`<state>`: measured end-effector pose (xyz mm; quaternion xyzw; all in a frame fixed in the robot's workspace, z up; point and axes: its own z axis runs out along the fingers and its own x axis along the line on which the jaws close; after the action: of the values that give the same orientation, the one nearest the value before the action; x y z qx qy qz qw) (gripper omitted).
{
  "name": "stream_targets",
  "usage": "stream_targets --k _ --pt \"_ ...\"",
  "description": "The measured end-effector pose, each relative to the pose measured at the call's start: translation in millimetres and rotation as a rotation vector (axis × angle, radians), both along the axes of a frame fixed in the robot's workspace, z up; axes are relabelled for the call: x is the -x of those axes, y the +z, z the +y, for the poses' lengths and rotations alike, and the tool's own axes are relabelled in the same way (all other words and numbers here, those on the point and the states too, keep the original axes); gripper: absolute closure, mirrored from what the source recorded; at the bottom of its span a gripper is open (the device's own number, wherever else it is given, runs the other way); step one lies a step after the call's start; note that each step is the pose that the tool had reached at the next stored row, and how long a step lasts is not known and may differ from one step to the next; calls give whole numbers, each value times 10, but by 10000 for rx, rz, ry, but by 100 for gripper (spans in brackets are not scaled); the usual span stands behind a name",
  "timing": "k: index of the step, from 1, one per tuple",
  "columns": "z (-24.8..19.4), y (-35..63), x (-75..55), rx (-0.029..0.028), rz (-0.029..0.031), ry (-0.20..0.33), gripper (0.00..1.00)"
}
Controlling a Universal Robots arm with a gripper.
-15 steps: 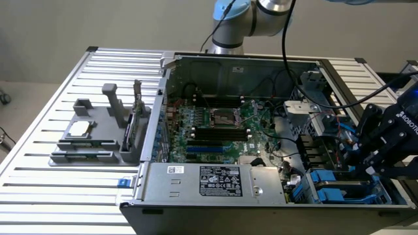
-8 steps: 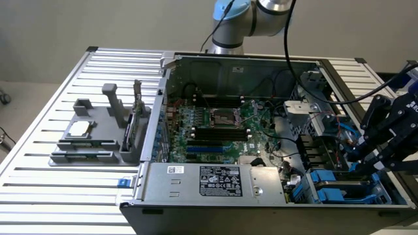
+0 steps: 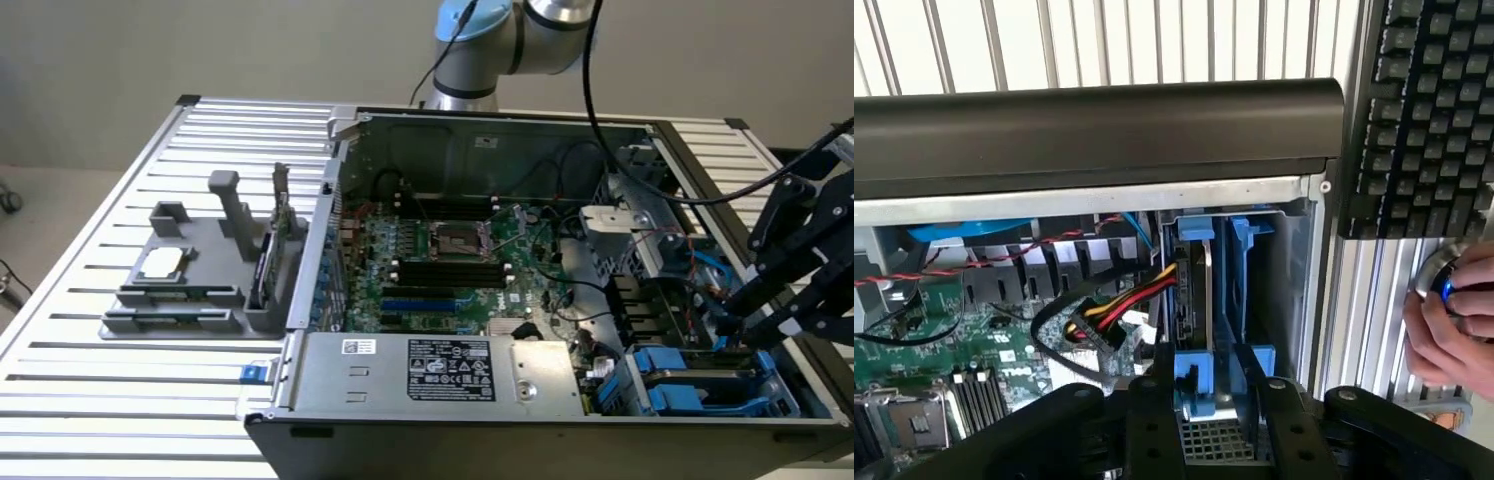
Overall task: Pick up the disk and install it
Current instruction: 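Insert the first disk wire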
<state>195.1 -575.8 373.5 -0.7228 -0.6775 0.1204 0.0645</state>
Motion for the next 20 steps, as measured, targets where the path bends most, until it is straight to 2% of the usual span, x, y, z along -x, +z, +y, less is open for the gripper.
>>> stream_targets --k 4,9,11,15,17,20 --pt "-5 102 54 -72 0 0 64" --pt "-61 107 234 -84 0 0 64" --pt "-69 108 316 -90 0 0 64" --pt "-70 109 451 -171 0 -1 64" --pt "-71 109 472 -235 0 -1 64" --pt "-70 110 472 -236 0 0 64"
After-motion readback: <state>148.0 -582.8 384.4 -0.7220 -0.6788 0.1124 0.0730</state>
